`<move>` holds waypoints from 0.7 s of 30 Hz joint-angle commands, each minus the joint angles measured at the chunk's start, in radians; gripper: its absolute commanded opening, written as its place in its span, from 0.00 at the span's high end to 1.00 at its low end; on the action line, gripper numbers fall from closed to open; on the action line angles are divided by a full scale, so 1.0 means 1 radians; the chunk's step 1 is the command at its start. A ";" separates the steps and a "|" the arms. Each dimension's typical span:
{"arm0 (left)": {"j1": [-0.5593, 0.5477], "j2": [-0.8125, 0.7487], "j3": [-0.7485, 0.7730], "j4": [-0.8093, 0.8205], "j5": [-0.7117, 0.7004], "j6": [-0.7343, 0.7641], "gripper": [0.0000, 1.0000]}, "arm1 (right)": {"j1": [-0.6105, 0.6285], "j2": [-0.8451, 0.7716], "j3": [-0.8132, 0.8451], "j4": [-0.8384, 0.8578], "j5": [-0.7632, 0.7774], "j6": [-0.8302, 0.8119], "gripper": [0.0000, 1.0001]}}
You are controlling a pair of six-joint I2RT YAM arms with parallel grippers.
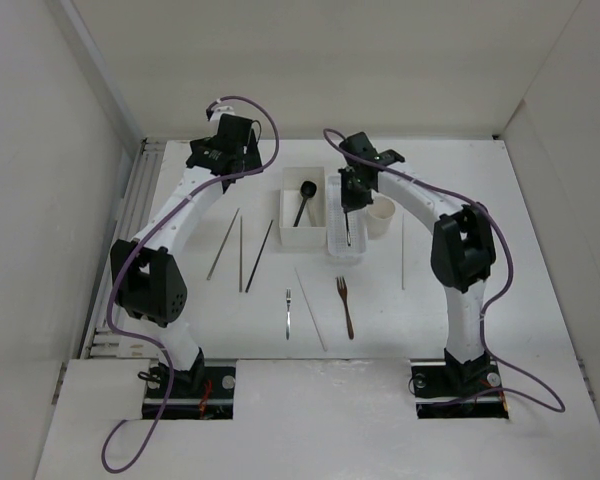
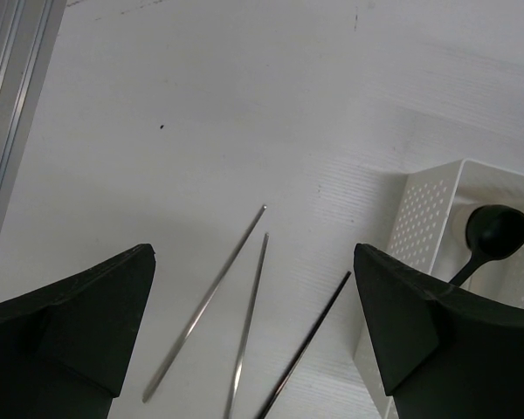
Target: Sort the eating utensils into containers
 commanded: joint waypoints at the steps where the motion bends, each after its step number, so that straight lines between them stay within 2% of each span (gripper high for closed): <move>1: 0.005 -0.067 -0.014 0.013 -0.034 -0.011 0.03 | -0.013 0.022 -0.028 0.016 -0.021 0.029 1.00; 15: 0.005 -0.085 -0.060 0.022 -0.045 -0.011 0.03 | -0.013 0.042 -0.071 0.027 -0.021 0.038 1.00; 16: 0.005 -0.085 -0.060 0.022 -0.045 -0.011 0.03 | -0.013 0.042 -0.071 0.027 -0.021 0.038 0.97; 17: 0.005 -0.085 -0.060 0.022 -0.045 -0.011 0.03 | -0.024 0.051 -0.061 0.027 -0.021 0.038 0.88; 20: 0.005 -0.095 -0.071 0.022 -0.045 0.000 0.03 | -0.024 0.051 -0.026 0.027 0.008 0.015 0.72; 21: 0.005 -0.095 -0.071 0.031 -0.045 0.010 0.05 | -0.024 0.040 -0.012 0.018 0.021 0.001 0.72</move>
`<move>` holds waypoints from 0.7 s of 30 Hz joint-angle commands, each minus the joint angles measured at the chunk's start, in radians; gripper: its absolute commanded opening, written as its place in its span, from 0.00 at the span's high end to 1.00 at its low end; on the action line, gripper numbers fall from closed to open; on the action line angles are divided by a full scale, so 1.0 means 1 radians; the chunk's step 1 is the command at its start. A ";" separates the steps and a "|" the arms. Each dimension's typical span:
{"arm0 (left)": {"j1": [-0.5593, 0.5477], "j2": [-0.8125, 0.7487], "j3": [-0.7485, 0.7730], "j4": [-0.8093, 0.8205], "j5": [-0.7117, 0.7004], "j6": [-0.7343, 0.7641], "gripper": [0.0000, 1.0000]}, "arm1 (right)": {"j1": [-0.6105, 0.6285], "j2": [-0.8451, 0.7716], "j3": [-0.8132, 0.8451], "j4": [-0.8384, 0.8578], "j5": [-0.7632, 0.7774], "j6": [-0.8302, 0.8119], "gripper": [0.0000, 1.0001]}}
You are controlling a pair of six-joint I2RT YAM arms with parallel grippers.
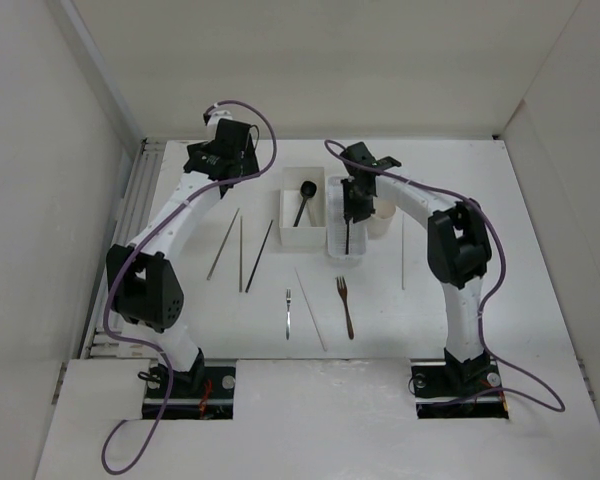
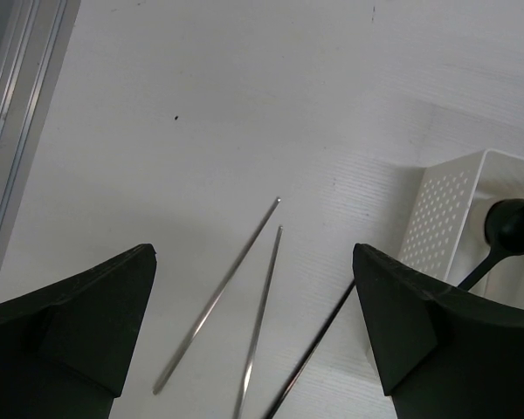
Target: Sort the eating utensils into containers
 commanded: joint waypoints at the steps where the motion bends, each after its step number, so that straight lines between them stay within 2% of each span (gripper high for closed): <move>1: 0.005 -0.055 -0.028 0.022 -0.024 0.009 0.06 | 0.002 -0.001 0.069 -0.003 0.043 -0.020 0.69; 3: 0.005 -0.055 -0.039 0.031 -0.024 0.061 0.11 | 0.002 -0.001 0.115 -0.012 0.052 -0.041 0.68; 5: 0.005 -0.055 -0.063 0.043 0.044 0.131 0.12 | 0.002 -0.010 0.143 -0.038 0.061 -0.041 0.68; 9: 0.074 -0.078 -0.195 0.115 0.195 0.331 0.13 | -0.007 -0.064 0.189 -0.051 0.061 -0.060 0.68; 12: 0.116 -0.078 -0.316 0.166 0.271 0.458 0.18 | -0.007 -0.105 0.217 -0.051 0.070 -0.086 0.68; 13: 0.116 -0.078 -0.356 0.175 0.285 0.478 0.23 | -0.007 -0.114 0.226 -0.051 0.070 -0.086 0.68; 21: 0.091 -0.042 -0.490 0.192 0.313 0.608 0.23 | -0.017 -0.165 0.197 -0.022 0.072 -0.130 0.68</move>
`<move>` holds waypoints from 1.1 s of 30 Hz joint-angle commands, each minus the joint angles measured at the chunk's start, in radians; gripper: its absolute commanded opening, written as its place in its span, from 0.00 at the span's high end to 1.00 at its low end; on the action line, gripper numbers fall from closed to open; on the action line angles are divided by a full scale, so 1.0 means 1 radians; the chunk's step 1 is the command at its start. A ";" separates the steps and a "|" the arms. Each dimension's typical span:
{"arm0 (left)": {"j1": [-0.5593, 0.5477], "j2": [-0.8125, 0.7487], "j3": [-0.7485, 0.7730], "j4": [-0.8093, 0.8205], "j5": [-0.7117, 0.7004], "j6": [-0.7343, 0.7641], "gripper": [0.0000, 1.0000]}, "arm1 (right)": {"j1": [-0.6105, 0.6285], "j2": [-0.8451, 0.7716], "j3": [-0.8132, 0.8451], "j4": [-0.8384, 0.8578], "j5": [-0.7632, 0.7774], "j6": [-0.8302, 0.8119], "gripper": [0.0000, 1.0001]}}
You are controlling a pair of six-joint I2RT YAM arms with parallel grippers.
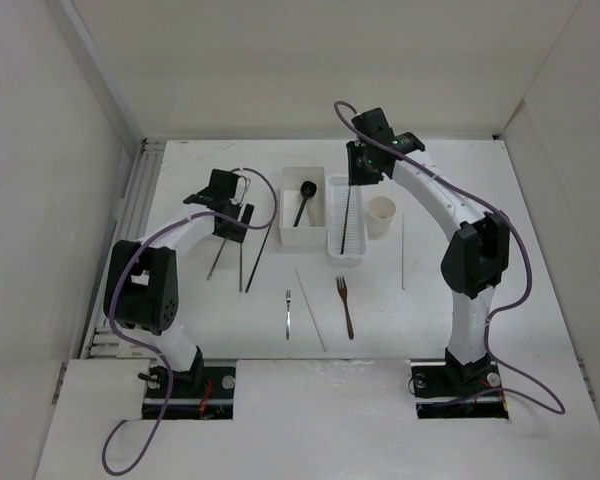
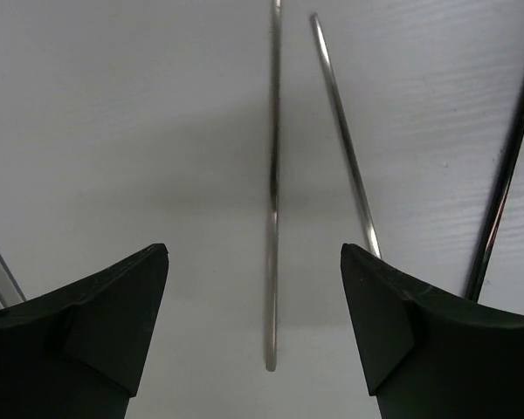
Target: Sort the eating utensils into containers
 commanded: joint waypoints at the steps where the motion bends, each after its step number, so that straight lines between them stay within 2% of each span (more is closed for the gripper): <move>1: -0.008 0.005 -0.029 0.044 0.049 0.104 0.23 | -0.009 -0.046 0.015 0.025 0.015 -0.028 0.68; 6: 0.002 0.056 -0.051 0.057 0.048 0.115 0.24 | -0.009 -0.055 -0.006 0.034 0.006 -0.028 0.68; 9: 0.026 0.084 -0.051 0.066 0.059 0.135 0.35 | -0.009 -0.064 -0.006 0.034 0.006 -0.037 0.68; 12: 0.035 0.124 -0.041 0.055 0.080 0.144 0.41 | -0.018 -0.075 -0.006 0.034 0.015 -0.037 0.68; 13: 0.035 0.136 -0.029 0.041 0.080 0.144 0.47 | -0.019 -0.075 -0.015 0.034 0.015 -0.037 0.68; 16: 0.058 0.165 -0.005 0.008 0.124 0.144 0.57 | -0.019 -0.084 -0.015 0.034 0.027 -0.037 0.68; 19: 0.078 0.187 0.006 -0.023 0.161 0.144 0.73 | -0.019 -0.105 -0.024 0.034 0.039 -0.046 0.68; 20: 0.078 0.196 0.017 -0.023 0.174 0.144 0.82 | -0.029 -0.105 -0.024 0.034 0.040 -0.046 0.68; 21: 0.078 0.196 0.017 -0.038 0.174 0.144 1.00 | -0.029 -0.114 -0.024 0.034 0.040 -0.046 0.68; 29: 0.101 0.217 0.049 -0.095 0.212 0.066 1.00 | -0.048 -0.136 -0.024 0.034 0.070 -0.046 0.68; 33: 0.155 0.196 0.124 -0.121 0.296 0.005 1.00 | -0.048 -0.147 -0.024 0.044 0.070 -0.064 0.68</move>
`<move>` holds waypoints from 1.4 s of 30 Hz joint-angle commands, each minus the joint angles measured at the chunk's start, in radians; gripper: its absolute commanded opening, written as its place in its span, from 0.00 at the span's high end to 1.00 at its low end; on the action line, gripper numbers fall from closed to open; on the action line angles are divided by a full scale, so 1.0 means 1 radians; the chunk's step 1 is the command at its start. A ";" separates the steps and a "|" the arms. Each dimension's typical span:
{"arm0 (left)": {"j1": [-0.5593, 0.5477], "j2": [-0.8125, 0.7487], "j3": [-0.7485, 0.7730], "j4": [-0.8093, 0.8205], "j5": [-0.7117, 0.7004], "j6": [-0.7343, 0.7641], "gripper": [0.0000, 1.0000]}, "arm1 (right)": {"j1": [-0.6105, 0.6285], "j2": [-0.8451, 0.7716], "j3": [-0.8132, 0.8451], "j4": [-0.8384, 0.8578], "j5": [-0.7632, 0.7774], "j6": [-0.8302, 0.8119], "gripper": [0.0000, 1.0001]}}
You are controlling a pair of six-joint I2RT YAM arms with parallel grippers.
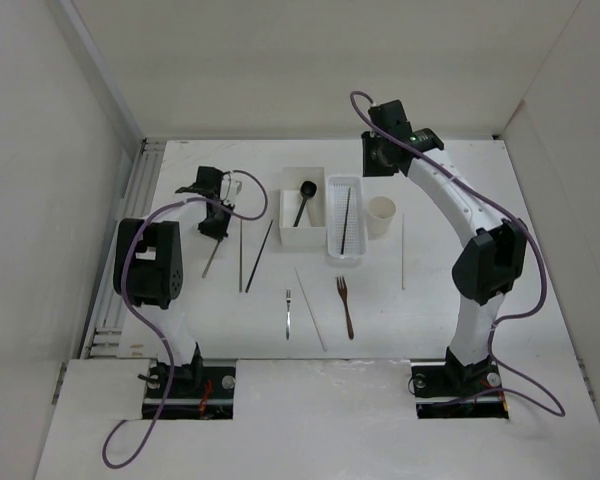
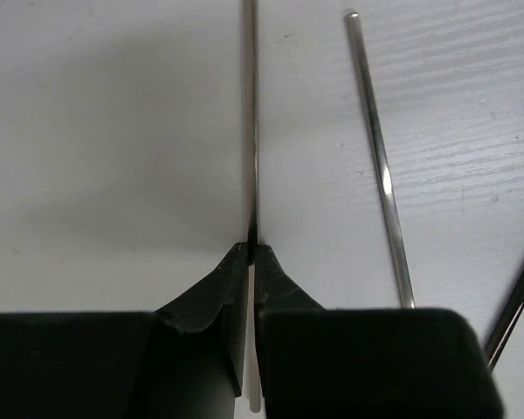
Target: Sort the eating utensils into containers
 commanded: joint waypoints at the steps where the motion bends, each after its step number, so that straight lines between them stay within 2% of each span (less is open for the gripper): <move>1: 0.048 -0.004 0.082 -0.108 0.104 -0.081 1.00 | -0.003 -0.058 -0.011 0.038 0.010 -0.022 0.68; 10: 0.068 -0.090 0.248 -0.139 0.195 -0.173 1.00 | 0.029 -0.107 -0.051 0.113 -0.050 -0.076 0.68; 13: 0.068 -0.117 0.317 -0.148 0.225 -0.222 1.00 | 0.052 -0.133 -0.060 0.175 -0.128 -0.119 0.68; 14: 0.068 -0.117 0.338 -0.148 0.248 -0.234 1.00 | 0.078 -0.142 -0.060 0.228 -0.203 -0.128 0.68; 17: 0.068 -0.139 0.456 -0.148 0.271 -0.288 1.00 | 0.112 -0.156 -0.069 0.345 -0.373 -0.148 0.50; 18: 0.068 -0.139 0.492 -0.148 0.271 -0.300 1.00 | 0.133 -0.156 -0.069 0.442 -0.491 -0.148 0.45; 19: 0.068 -0.139 0.563 -0.148 0.281 -0.311 1.00 | 0.146 -0.156 -0.069 0.499 -0.537 -0.127 0.34; 21: 0.059 -0.139 0.628 -0.139 0.281 -0.349 1.00 | 0.179 -0.138 -0.081 0.678 -0.635 -0.055 0.23; 23: 0.048 -0.139 0.694 -0.116 0.270 -0.381 1.00 | 0.202 -0.068 -0.037 0.742 -0.671 0.004 0.11; 25: 0.024 -0.150 0.725 -0.098 0.259 -0.430 1.00 | 0.222 0.003 0.091 0.752 -0.715 0.034 0.08; 26: 0.024 -0.159 0.749 -0.084 0.259 -0.447 1.00 | 0.235 0.035 0.129 0.752 -0.716 0.054 0.04; 29: 0.002 -0.168 0.777 -0.075 0.259 -0.500 1.00 | 0.244 0.138 0.250 0.762 -0.740 0.107 0.06; 32: -0.007 -0.177 0.777 -0.075 0.259 -0.510 1.00 | 0.255 0.180 0.291 0.795 -0.740 0.143 0.12; 33: -0.007 -0.177 0.777 -0.075 0.259 -0.523 1.00 | 0.255 0.195 0.291 0.795 -0.719 0.144 0.19; 37: -0.016 -0.177 0.786 -0.075 0.259 -0.532 1.00 | 0.255 0.195 0.261 0.795 -0.628 0.167 0.26; 42: -0.035 -0.177 0.787 -0.084 0.259 -0.532 1.00 | 0.255 0.230 0.275 0.804 -0.643 0.167 0.33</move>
